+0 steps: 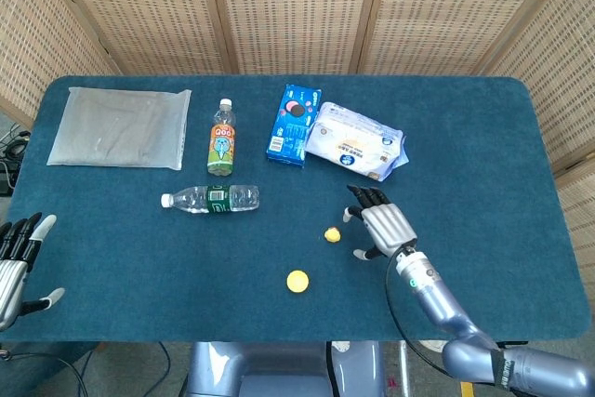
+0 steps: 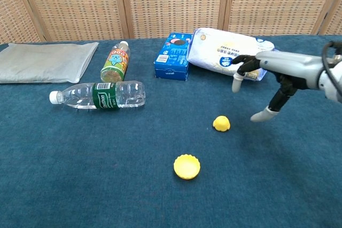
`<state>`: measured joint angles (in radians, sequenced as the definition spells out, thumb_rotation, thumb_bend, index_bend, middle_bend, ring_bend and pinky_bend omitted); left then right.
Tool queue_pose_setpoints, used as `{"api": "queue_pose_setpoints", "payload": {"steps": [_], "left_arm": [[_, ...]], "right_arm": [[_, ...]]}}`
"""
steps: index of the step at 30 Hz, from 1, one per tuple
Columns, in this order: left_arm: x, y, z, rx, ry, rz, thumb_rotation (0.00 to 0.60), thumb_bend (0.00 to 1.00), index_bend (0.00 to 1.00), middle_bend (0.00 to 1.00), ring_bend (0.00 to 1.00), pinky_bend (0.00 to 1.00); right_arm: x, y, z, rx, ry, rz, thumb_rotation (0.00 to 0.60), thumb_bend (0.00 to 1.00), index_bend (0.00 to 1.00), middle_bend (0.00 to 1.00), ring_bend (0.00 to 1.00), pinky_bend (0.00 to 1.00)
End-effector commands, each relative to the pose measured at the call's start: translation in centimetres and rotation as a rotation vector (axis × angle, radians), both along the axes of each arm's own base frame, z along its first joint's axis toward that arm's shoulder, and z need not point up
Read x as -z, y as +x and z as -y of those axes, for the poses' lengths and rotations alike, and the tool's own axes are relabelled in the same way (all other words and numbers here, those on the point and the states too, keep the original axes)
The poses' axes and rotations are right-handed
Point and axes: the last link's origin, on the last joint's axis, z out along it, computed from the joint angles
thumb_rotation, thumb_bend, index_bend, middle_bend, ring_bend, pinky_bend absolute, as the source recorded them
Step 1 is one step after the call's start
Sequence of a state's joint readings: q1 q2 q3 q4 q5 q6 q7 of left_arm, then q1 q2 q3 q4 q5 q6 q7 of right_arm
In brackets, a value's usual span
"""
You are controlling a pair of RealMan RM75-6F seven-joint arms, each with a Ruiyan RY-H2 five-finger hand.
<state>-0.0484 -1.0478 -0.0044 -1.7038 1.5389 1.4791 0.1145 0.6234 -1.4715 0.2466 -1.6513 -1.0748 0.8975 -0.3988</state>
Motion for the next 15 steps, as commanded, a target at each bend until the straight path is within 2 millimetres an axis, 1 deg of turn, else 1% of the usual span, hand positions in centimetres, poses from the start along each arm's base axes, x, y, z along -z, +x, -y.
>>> {"api": "queue_pose_setpoints", "payload": {"steps": [1, 3, 8, 12, 15], "left_arm": [[0.0, -0.1, -0.2, -0.004, -0.001, 0.003, 0.6, 0.09, 0.0, 0.0, 0.0, 0.0], [0.0, -0.1, -0.2, -0.006, -0.002, 0.004, 0.6, 0.09, 0.0, 0.0, 0.0, 0.0], [0.0, -0.2, -0.3, -0.009, -0.006, 0.003, 0.6, 0.09, 0.0, 0.0, 0.0, 0.0], [0.1, -0.1, -0.3, -0.009, -0.009, 0.0, 0.6, 0.09, 0.0, 0.0, 0.0, 0.0], [0.2, -0.2, -0.3, -0.011, -0.008, -0.001, 0.6, 0.09, 0.0, 0.0, 0.0, 0.0]], "right_arm": [[2.3, 1.3, 0.6, 0.001, 0.015, -0.03, 0.6, 0.11, 0.37, 0.0, 0.0, 0.0], [3.0, 1.5, 0.6, 0.008, 0.018, -0.04, 0.6, 0.14, 0.39, 0.0, 0.0, 0.0], [4.4, 1.7, 0.7, 0.028, 0.018, -0.056, 0.6, 0.15, 0.41, 0.0, 0.0, 0.0], [5.1, 1.4, 1.0, 0.042, 0.01, -0.083, 0.6, 0.2, 0.43, 0.0, 0.0, 0.0], [5.4, 1.2, 1.3, 0.056, 0.006, -0.088, 0.6, 0.2, 0.43, 0.0, 0.0, 0.0]]}}
